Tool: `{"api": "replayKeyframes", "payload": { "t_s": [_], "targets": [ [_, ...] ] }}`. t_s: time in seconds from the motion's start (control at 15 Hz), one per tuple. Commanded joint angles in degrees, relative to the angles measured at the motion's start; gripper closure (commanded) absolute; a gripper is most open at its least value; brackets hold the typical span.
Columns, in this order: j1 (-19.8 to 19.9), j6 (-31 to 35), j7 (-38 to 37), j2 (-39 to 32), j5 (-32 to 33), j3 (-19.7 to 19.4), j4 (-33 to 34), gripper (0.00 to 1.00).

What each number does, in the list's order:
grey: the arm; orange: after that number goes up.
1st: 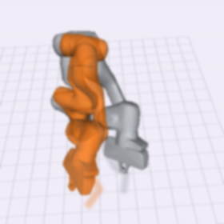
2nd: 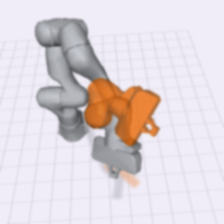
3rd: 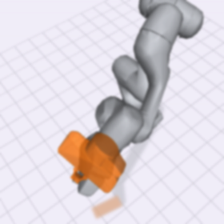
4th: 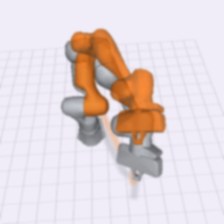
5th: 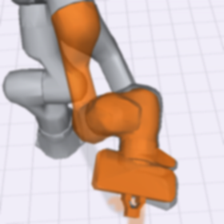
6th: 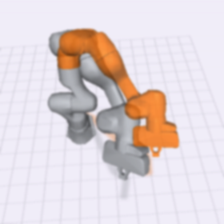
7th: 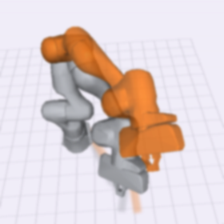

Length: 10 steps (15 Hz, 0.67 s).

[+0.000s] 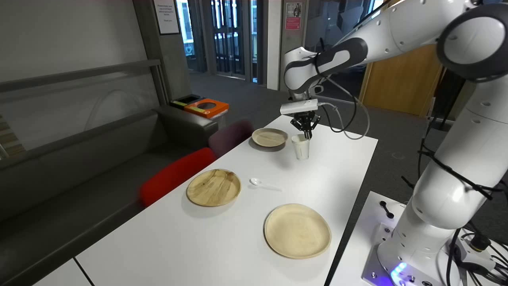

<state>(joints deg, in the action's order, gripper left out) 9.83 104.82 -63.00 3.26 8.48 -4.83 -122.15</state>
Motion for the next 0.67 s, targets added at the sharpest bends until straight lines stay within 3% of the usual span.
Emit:
{"api": "replayKeyframes", "payload": {
  "t_s": [0.0, 0.27, 0.6],
  "targets": [
    [-0.13, -3.78, 1.12, -15.30, 0.63, -2.10, 7.80, 0.99],
    [-0.21, -11.65, 4.11, -29.70, -0.46, -4.91, 17.70, 0.99],
    [-0.17, -29.26, 8.02, -42.62, -1.21, -7.34, 31.34, 0.99]
  ]
}}
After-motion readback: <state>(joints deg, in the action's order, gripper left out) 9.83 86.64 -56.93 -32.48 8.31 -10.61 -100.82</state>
